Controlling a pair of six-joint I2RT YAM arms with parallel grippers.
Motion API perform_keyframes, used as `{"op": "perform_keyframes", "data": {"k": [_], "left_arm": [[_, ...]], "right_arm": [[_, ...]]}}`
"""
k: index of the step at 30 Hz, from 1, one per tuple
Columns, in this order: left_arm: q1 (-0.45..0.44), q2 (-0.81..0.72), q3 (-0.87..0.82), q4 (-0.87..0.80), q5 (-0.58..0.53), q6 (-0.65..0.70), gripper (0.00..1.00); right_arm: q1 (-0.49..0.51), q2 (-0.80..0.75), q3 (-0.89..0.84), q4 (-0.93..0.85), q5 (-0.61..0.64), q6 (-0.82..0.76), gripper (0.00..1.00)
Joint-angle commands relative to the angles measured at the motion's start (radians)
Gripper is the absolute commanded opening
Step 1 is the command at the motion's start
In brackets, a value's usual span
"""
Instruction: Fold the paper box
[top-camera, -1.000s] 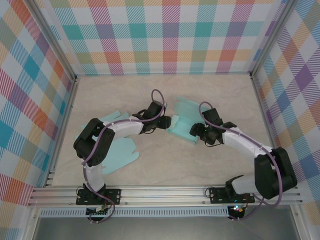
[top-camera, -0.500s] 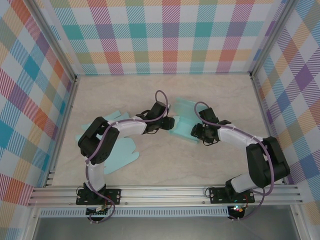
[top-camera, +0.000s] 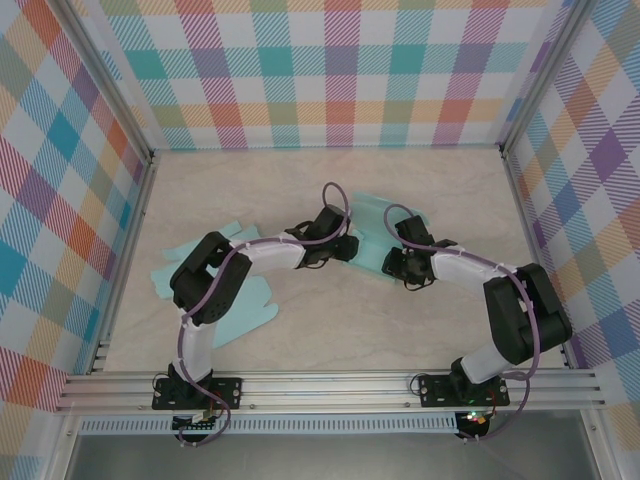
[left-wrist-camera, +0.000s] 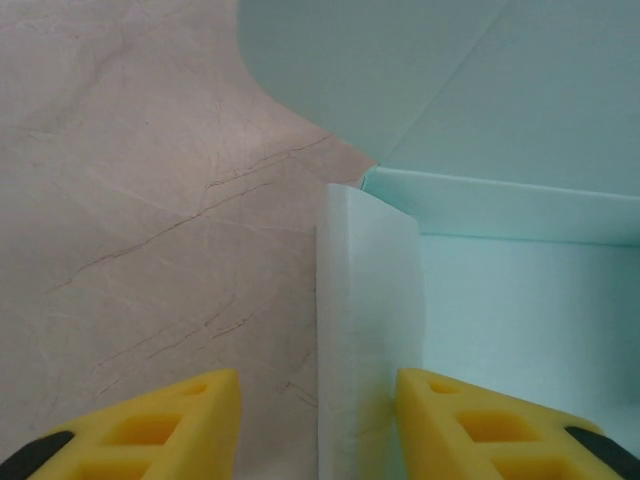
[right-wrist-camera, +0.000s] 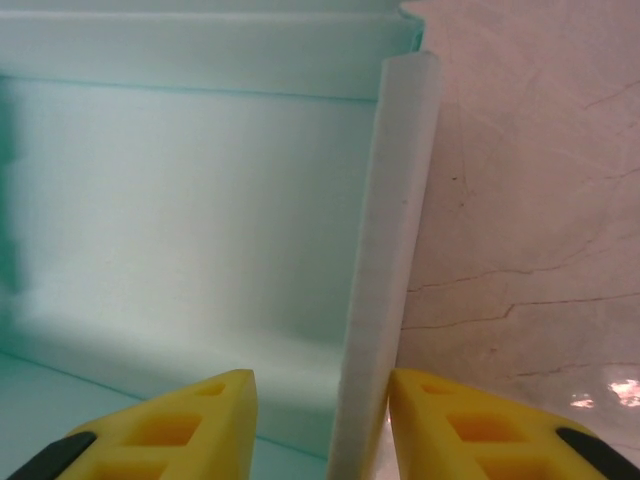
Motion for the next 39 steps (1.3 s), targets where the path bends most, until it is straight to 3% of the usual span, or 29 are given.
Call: {"op": "perform_keyframes", "data": {"k": [1, 6, 11, 19, 25, 29, 39], "left_arm": [[-0.03, 0.027, 0.029, -0.06, -0.052, 0.006, 0.38], [-0.063, 0.049, 0.062, -0.131, -0.176, 0.053, 0.26], [-0.119, 0.091, 0.129, -0.233, -0.378, 0.111, 0.16], [-0.15, 0.122, 0.169, -0.347, -0.541, 0.084, 0.12], [-0.15, 0.183, 0.258, -0.506, -0.71, 0.029, 0.12], [-0.15, 0.244, 0.332, -0.622, -0.817, -0.017, 0.13], [-0.117, 0.296, 0.36, -0.782, -0.874, -0.148, 0.18]], "right_arm": [[0.005, 0.016, 0.02, 0.021, -0.02, -0.022, 0.39], [0.006, 0.011, 0.016, 0.022, -0.026, -0.024, 0.39], [0.007, 0.021, 0.018, 0.024, -0.027, -0.023, 0.36], [0.006, 0.077, 0.049, -0.004, -0.01, -0.005, 0.23], [0.019, 0.13, 0.092, -0.07, 0.012, 0.011, 0.0], [0.03, 0.139, 0.106, -0.109, 0.033, 0.019, 0.0], [0.031, 0.17, 0.125, -0.115, 0.023, 0.021, 0.0]]}}
